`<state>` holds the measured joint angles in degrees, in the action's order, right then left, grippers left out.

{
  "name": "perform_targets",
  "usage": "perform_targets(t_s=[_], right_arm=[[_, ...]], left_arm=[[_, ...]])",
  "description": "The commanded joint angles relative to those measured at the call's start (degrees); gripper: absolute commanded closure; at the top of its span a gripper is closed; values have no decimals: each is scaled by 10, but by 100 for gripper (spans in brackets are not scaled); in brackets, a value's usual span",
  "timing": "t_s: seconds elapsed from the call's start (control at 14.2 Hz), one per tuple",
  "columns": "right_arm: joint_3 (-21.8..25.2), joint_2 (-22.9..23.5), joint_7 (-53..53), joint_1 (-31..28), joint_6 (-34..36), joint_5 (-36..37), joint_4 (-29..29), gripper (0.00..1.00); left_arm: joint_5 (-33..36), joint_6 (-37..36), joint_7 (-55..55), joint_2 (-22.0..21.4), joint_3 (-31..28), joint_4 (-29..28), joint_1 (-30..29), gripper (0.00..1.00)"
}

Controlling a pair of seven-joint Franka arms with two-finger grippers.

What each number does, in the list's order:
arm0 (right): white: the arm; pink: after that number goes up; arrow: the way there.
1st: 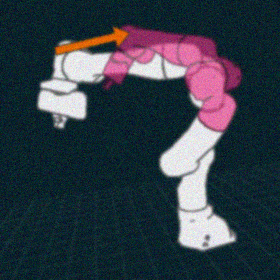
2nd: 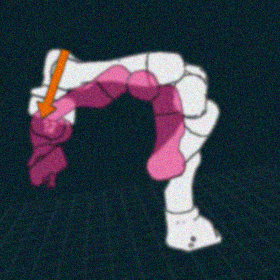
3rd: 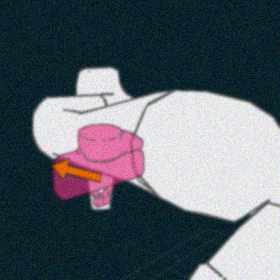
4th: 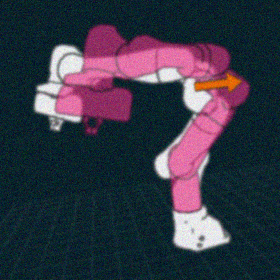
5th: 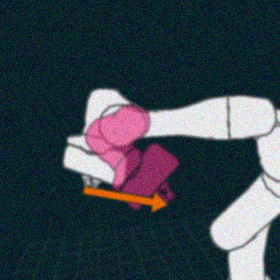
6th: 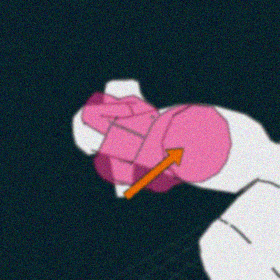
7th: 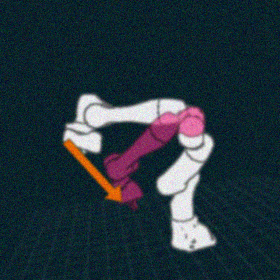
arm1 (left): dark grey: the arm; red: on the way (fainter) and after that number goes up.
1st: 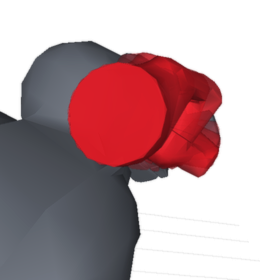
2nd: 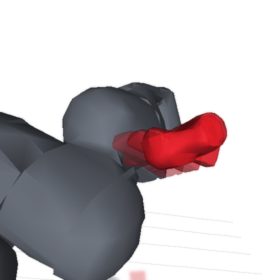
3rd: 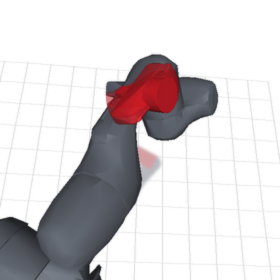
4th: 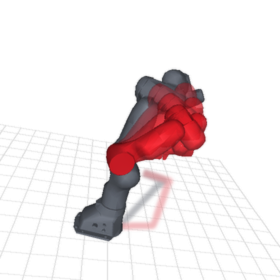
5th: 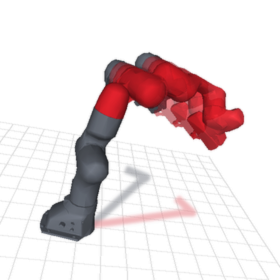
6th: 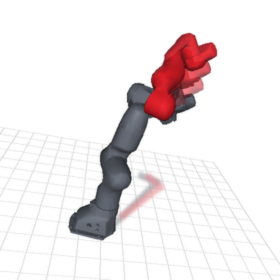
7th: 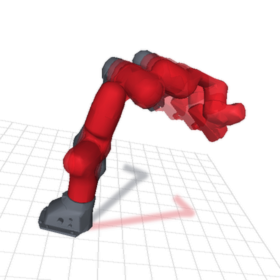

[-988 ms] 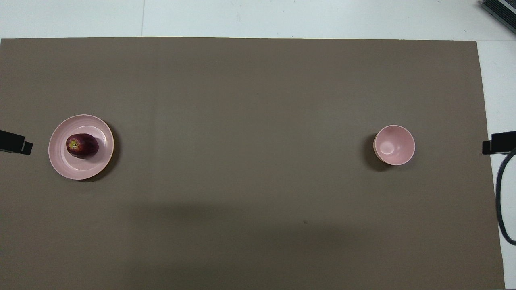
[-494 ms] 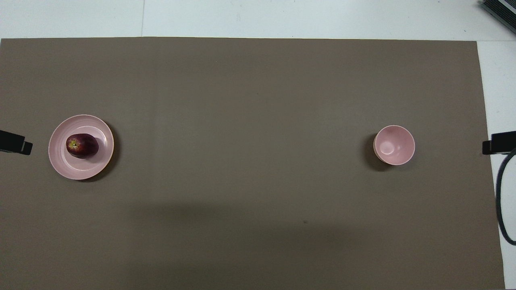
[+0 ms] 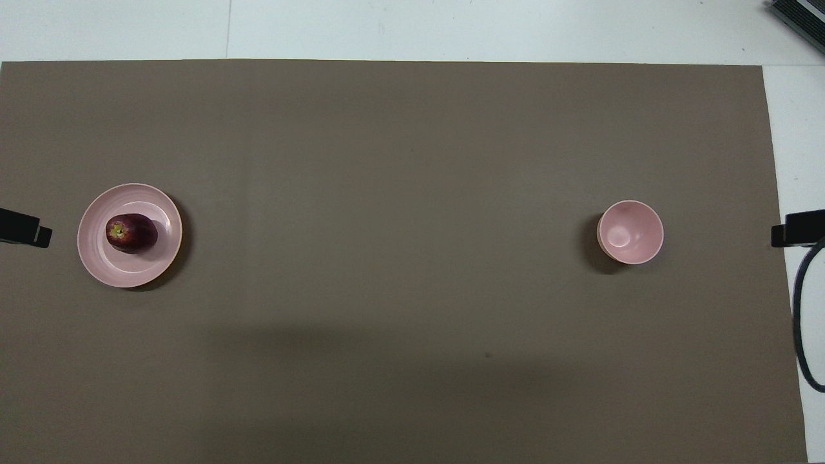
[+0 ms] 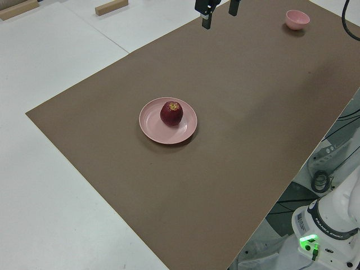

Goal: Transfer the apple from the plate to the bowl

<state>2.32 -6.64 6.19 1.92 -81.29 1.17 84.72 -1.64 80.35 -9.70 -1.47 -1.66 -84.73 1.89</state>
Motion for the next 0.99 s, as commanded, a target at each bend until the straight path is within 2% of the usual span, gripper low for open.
perform_targets(t_s=[0.0, 0.56, 0.92], right_arm=[[0, -4, -14, -5, 10, -2, -3, 0], [0, -3, -14, -5, 10, -2, -3, 0], [0, -4, -14, -5, 10, -2, -3, 0]], left_arm=[[3, -9, 7, -2, 4, 7, 3, 0], [0, 43, -1, -23, 4, -39, 2, 0], [-1, 119, -1, -27, 4, -92, 2, 0]])
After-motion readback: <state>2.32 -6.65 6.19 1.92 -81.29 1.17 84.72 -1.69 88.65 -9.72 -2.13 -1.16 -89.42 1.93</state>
